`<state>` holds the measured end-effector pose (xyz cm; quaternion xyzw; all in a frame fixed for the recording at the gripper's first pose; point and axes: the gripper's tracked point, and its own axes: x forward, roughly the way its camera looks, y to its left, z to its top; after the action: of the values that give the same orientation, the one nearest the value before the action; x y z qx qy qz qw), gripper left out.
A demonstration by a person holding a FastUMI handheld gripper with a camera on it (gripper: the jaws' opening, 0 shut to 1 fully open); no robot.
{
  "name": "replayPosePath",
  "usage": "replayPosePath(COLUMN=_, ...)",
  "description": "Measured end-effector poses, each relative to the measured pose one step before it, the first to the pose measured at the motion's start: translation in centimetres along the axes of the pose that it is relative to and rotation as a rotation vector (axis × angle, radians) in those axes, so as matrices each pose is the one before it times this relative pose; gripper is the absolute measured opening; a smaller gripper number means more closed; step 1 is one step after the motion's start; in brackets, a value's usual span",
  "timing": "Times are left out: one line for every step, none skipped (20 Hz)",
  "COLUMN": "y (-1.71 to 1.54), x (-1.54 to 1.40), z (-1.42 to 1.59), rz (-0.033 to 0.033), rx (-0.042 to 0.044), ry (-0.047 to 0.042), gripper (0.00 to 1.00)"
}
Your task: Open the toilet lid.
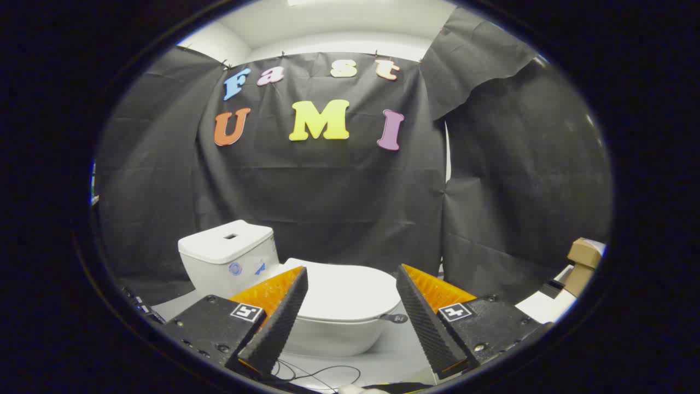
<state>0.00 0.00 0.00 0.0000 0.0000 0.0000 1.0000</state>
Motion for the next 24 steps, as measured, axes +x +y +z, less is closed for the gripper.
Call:
replayPosePath(y=0.014, x=-0.04, z=0.199, rz=0.00012, rx=-0.00309, ry=-0.00313, gripper=1.0)
replayPosePath(y=0.062, x=-0.026, z=-0.091, rz=-0.0005, rx=-0.0019, ry=0.00205, gripper=1.0)
replayPosePath(y=0.038, x=-0.065, z=0.099, rz=0.00092, rx=-0.00029, ry=-0.00013, gripper=1.0)
replayPosePath(y=0.058, x=-0.026, z=0.064, rz=0.00044, rx=-0.00189, ry=0.00044, gripper=1.0)
replayPosePath(y=0.045, x=-0.056, z=0.108, rz=0.00198, rx=-0.00248, ry=-0.00058, gripper=1.0)
replayPosePath(y=0.111, x=0.041, z=-0.093, rz=0.00203, rx=-0.00522, ry=0.00297, gripper=1.0)
replayPosePath(y=0.045, x=0.004, z=0.124, rz=0.00126, rx=-0.00502, ry=0.00008, gripper=1.0)
replayPosePath(y=0.052, x=0.031, z=0.081, rz=0.00114, rx=-0.00033, ry=-0.00154, gripper=1.0)
replayPosePath(y=0.062, x=-0.09, z=0.157, rz=0.00155, rx=0.00429, ry=-0.00501, gripper=1.0)
replayPosePath(y=0.109, x=-0.002, z=0.021, rz=0.00233, rx=0.00346, ry=-0.00217, gripper=1.0)
replayPosePath(y=0.028, x=0.021, z=-0.043, rz=0.00055, rx=0.00173, ry=0.00315, gripper=1.0)
replayPosePath(y=0.026, x=0.087, z=-0.076, rz=0.00173, rx=0.00228, ry=-0.00115, gripper=1.0)
replayPosePath(y=-0.01, x=0.066, z=-0.082, rz=0.00054, rx=0.00265, ry=0.00108, gripper=1.0)
replayPosePath(y=0.059, x=0.17, z=-0.241, rz=0.001, rx=-0.00046, ry=0.00612, gripper=1.0)
replayPosePath(y=-0.017, x=0.128, z=-0.201, rz=-0.00031, rx=-0.00017, ry=0.00652, gripper=1.0)
replayPosePath(y=-0.033, x=0.188, z=-0.067, rz=0.00255, rx=0.00132, ry=0.00174, gripper=1.0)
replayPosePath(y=-0.091, x=0.202, z=0.118, rz=0.00135, rx=0.00124, ry=-0.00006, gripper=1.0)
replayPosePath(y=-0.144, x=0.314, z=0.034, rz=0.00616, rx=0.00092, ry=-0.00041, gripper=1.0)
replayPosePath(y=0.077, x=0.376, z=0.101, rz=0.01967, rx=0.00395, ry=0.00071, gripper=1.0)
replayPosePath(y=-0.132, x=0.567, z=0.01, rz=0.0122, rx=0.00716, ry=0.00363, gripper=1.0)
replayPosePath(y=-0.587, x=0.495, z=0.103, rz=0.00007, rx=0.00867, ry=0.00309, gripper=1.0)
replayPosePath(y=-0.911, x=0.516, z=0.241, rz=-0.0061, rx=0.01138, ry=-0.00079, gripper=1.0)
replayPosePath(y=-0.831, x=0.676, z=0.281, rz=-0.00836, rx=0.01195, ry=-0.00138, gripper=1.0)
replayPosePath(y=-0.706, x=0.815, z=0.1, rz=-0.00187, rx=0.00866, ry=0.00265, gripper=1.0)
